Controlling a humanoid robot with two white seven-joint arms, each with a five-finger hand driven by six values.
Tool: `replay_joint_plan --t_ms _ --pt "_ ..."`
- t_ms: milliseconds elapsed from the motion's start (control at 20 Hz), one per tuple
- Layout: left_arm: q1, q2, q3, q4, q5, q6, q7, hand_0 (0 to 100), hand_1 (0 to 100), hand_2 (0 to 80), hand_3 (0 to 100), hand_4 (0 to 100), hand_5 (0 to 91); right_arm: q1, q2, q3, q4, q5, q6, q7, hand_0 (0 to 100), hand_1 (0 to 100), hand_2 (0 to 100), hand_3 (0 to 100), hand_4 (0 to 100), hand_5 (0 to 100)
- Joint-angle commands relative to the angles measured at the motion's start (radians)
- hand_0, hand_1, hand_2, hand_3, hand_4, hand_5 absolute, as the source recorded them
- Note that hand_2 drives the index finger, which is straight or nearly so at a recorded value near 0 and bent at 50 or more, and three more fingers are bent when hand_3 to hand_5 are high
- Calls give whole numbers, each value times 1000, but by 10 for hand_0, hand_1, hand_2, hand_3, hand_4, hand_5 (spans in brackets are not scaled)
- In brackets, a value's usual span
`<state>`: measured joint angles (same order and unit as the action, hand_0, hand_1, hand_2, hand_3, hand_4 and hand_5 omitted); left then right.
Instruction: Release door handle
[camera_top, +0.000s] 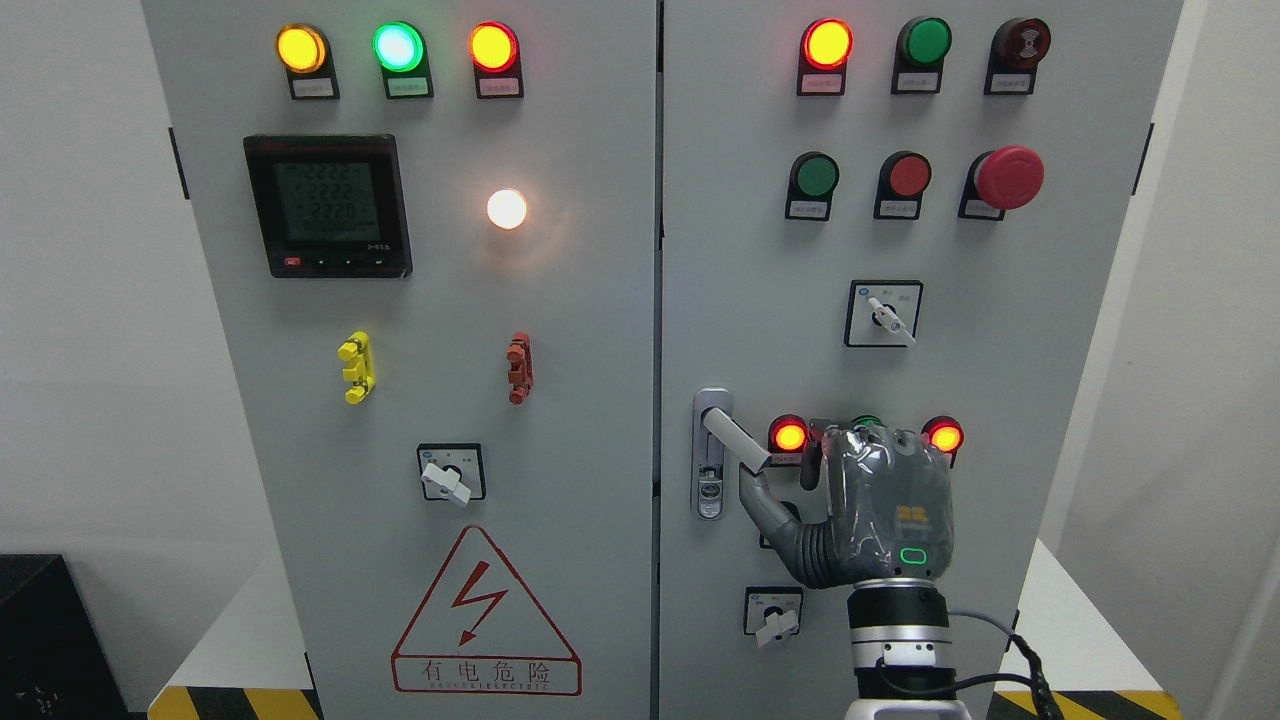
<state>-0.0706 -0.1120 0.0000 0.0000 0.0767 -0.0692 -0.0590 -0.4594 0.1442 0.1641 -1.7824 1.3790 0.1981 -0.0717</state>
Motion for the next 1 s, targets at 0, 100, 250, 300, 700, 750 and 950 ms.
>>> replay_joint_plan --t_ms 0,100,250,300,700,750,950 --pt "0 0 -20 -17 0 0 1 0 0 24 87 12 0 -4 0 -12 -11 0 1 1 302 397 831 1000 1000 963" --pt "0 0 -20 -17 0 0 1 0 0 24 90 12 0 -4 0 -12 -11 -1 0 1 304 392 830 1000 1000 963" --pt "0 0 -20 -15 0 0 1 0 0 25 87 12 0 -7 0 -12 -11 -1 0 1 308 384 830 1000 1000 962" --pt "0 0 -20 -17 0 0 1 0 0 25 87 12 0 -7 0 -11 -11 -1 0 1 309 382 830 1000 1000 960" --pt "0 0 -20 -15 0 0 1 0 0 25 88 12 0 -19 0 -12 -9 -1 1 1 313 367 827 1000 1000 959" --pt "0 0 -20 -17 0 0 1 0 0 25 88 12 0 -19 0 -12 -9 -1 1 1 314 364 827 1000 1000 958" --pt "0 0 -20 -17 0 0 1 0 0 24 88 12 0 -19 0 -12 -9 -1 1 1 313 360 826 1000 998 958"
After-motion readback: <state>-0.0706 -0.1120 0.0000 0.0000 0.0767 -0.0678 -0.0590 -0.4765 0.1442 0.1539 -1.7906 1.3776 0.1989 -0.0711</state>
